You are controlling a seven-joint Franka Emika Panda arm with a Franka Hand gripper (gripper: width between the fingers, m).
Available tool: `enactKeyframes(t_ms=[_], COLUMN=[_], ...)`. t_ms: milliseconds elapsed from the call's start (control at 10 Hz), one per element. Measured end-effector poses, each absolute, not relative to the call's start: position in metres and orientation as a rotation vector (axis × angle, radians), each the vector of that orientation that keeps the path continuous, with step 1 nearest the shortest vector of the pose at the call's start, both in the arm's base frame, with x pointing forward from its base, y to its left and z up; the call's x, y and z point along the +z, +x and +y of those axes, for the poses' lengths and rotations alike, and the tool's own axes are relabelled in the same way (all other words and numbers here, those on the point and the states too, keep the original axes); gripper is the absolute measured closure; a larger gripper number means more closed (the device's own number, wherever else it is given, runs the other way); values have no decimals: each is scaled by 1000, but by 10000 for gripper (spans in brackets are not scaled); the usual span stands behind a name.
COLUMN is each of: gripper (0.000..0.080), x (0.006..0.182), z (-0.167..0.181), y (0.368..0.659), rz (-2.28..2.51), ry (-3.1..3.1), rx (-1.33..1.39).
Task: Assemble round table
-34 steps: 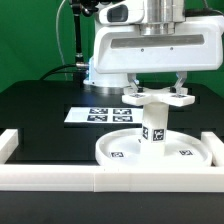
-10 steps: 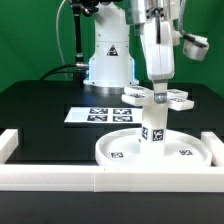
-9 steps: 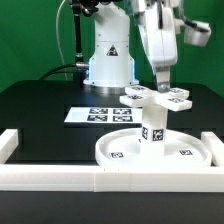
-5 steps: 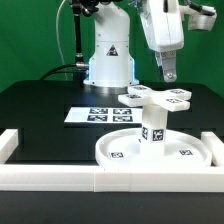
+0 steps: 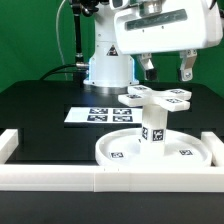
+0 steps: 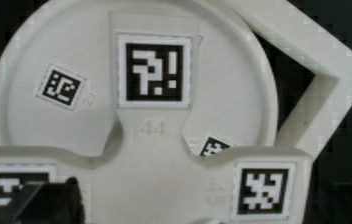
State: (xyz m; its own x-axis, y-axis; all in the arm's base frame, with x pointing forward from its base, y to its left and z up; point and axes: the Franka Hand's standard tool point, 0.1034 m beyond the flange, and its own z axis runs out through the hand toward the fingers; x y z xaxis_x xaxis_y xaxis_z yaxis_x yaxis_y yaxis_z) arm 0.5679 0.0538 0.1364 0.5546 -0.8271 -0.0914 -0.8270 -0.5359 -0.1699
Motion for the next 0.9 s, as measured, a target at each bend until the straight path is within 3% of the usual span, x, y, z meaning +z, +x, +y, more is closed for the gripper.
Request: enactKeyframes(t_ms=[900], gripper=[150], x=[136], z=[55], y=[570], rz=[417], ry=[-2978], rx=[-98])
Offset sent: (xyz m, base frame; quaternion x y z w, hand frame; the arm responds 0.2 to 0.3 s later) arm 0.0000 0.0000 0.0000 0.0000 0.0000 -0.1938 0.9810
